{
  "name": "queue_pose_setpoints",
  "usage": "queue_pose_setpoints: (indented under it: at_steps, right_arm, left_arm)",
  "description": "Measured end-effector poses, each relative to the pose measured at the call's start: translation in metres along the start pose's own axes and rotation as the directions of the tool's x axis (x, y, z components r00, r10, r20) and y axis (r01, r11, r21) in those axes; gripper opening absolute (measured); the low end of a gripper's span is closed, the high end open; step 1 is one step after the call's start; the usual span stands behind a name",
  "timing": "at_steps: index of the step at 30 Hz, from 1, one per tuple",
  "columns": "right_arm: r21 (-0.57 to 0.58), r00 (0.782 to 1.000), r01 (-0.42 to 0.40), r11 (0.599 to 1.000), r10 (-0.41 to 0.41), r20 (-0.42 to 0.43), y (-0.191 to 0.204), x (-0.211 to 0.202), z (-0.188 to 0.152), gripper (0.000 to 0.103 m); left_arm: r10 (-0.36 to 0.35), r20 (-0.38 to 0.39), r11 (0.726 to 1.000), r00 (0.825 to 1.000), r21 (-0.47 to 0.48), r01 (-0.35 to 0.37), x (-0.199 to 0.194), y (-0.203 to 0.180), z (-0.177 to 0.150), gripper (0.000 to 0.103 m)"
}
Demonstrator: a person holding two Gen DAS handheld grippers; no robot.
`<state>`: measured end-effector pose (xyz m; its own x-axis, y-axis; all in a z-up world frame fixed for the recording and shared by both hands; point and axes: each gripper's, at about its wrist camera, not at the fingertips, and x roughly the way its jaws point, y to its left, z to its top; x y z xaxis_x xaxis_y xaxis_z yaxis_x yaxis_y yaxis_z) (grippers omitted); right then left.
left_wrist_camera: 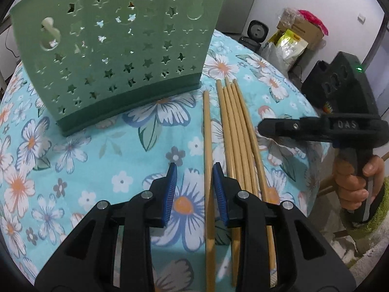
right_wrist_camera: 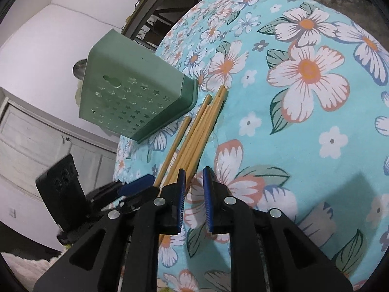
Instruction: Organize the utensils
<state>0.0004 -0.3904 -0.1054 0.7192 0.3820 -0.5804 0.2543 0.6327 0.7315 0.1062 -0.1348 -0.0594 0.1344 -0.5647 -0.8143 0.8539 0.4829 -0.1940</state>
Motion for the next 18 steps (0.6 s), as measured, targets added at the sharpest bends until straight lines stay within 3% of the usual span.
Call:
queue_pose_setpoints:
  at_steps: [3, 10, 18]
  right_arm:
    - [0.000, 1.000, -0.017, 1.000, 0.017, -0.001, 0.003, 0.005, 0.000, 0.024]
    - [0.013, 0.999, -0.036, 0.999, 0.036, 0.006, 0.000, 0.005, -0.001, 0.024]
    - [0.016, 0.999, -0.053, 0.998, 0.053, 0.011, -0.008, -0.001, -0.006, 0.024]
  left_arm:
    - [0.020, -0.021, 1.000, 1.000, 0.024, -0.019, 0.008, -0.003, 0.012, 0.029]
    - [0.059, -0.058, 0.997, 0.997, 0.063, -0.055, 0.029, -0.004, 0.042, 0.028]
    - [0.111, -0.027, 0.990, 0.993, 0.087, -0.108, 0.039, -0.013, 0.055, 0.026]
